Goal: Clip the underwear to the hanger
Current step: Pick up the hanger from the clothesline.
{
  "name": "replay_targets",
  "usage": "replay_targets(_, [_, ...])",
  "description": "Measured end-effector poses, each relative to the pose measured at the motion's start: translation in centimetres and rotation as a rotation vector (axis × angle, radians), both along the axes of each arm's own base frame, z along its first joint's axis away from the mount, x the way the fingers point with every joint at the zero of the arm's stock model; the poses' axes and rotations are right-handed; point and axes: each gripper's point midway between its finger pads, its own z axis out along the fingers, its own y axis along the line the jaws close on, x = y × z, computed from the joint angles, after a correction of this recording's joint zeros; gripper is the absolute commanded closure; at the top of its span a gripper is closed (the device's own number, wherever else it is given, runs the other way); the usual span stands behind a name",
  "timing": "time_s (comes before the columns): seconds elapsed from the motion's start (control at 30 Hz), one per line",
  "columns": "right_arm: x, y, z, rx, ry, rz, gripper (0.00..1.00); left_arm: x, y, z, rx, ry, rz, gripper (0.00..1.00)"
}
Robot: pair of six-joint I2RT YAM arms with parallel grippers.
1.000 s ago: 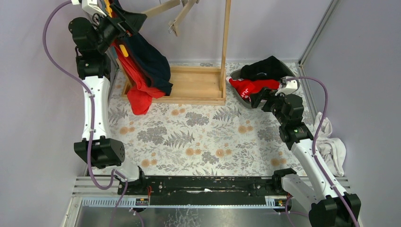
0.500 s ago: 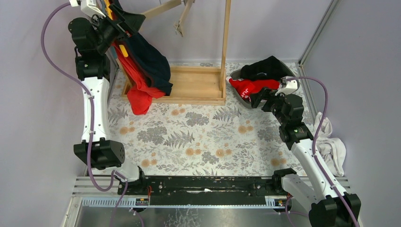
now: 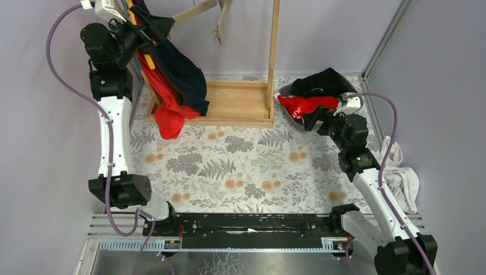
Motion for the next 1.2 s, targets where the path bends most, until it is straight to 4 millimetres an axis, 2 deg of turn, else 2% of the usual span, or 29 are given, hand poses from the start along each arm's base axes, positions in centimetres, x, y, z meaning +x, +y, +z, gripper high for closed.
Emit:
replay_targets(0.2, [0.0,0.0,0.0,0.0,0.0,0.0,0.01,0.0,0.2,0.1,0.004,-0.002,0.013,0.0])
replay_targets(0.33, [0.0,0.0,0.0,0.0,0.0,0.0,0.01,0.8,0.3,0.0,0.005,0.002,0.007,0.0])
replay_targets(0.7, [0.0,0.0,0.0,0.0,0.0,0.0,0.01,3.3,-0.1,-3.0,-0.006,0.064,-0.054,0.01])
replay_targets(1.03, [0.0,0.0,0.0,0.0,0.001,0.0,0.01,3.0,-0.8,-1.9,-0.01,0.017,-0.098,0.06])
replay_targets(1.2, [0.0,0.0,-0.1,0.0,0.001,0.0,0.01,3.1,-1.5,-1.8,-0.009,0.01,-0.114,0.12])
